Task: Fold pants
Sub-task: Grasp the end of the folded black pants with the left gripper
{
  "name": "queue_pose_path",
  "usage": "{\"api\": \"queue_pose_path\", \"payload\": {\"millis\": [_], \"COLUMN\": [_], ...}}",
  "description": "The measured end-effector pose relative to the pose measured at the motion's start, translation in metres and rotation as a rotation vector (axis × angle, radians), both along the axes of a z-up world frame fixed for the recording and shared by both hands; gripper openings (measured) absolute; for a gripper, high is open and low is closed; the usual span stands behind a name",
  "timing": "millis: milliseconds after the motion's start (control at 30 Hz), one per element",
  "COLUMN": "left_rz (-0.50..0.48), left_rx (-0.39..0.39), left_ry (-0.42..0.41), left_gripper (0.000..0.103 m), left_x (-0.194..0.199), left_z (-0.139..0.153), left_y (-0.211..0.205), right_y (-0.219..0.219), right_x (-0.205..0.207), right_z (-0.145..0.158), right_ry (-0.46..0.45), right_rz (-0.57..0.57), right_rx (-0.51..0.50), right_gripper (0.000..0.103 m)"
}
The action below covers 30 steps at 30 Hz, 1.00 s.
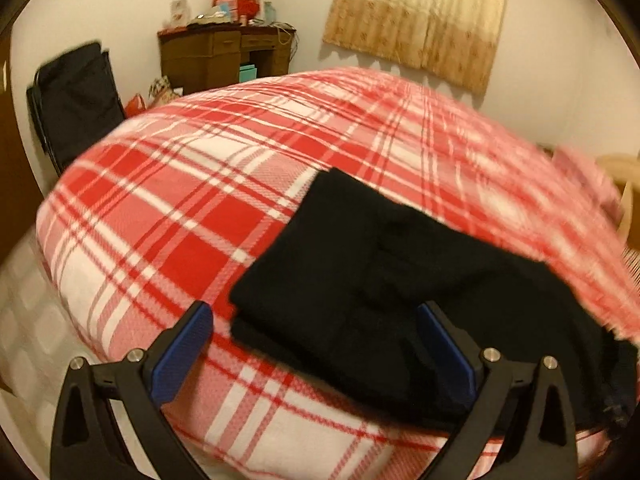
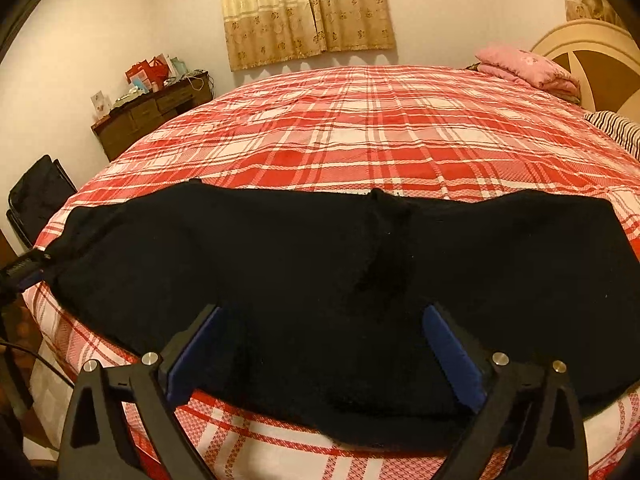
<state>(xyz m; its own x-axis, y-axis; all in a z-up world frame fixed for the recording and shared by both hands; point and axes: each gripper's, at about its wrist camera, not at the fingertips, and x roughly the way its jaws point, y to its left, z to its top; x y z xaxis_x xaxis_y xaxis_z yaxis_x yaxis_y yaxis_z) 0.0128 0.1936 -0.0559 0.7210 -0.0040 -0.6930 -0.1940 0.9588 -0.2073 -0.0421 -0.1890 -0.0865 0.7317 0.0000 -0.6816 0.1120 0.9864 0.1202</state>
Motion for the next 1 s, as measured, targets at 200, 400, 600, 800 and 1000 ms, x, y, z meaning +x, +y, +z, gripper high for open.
{"api": "queue_pose_path", "payload": {"millis": [200, 400, 600, 800, 1000], "left_rz": [-0.003, 0.041, 0.022, 0.070, 0.081], "left_rx": [-0.106, -0.258, -0.290, -0.376, -0.398], "left_ry": [-0.027, -0.057, -0.040, -0.048, -0.058], "left_gripper": [0.075, 0.070, 0.067, 0.067, 0.067], "left_x": [-0.014, -0.017, -0.021, -0.008, -0.001], "left_z": [-0.007, -0.009, -0.013, -0.017, -0.012], "left_y": [0.007, 0.019, 0.005, 0.015, 0.014], "right_y": [-0.004, -0.006, -0.009, -0.011, -0.011], "right_x": [0.000, -0.001, -0.001, -0.003, -0.004], "right_z": [0.001, 0.001, 0.001, 0.001, 0.001], "right_ry": [-0.007, -0.009, -0.013, -0.017, -0.021], "right_rz": [-0.004, 0.002, -0.002, 0.005, 0.003], "right_rx": [0.035, 0.050, 0.060, 0.075, 0.082], "right_gripper": [0.102, 0.102, 0.102, 0.102, 0.102]}}
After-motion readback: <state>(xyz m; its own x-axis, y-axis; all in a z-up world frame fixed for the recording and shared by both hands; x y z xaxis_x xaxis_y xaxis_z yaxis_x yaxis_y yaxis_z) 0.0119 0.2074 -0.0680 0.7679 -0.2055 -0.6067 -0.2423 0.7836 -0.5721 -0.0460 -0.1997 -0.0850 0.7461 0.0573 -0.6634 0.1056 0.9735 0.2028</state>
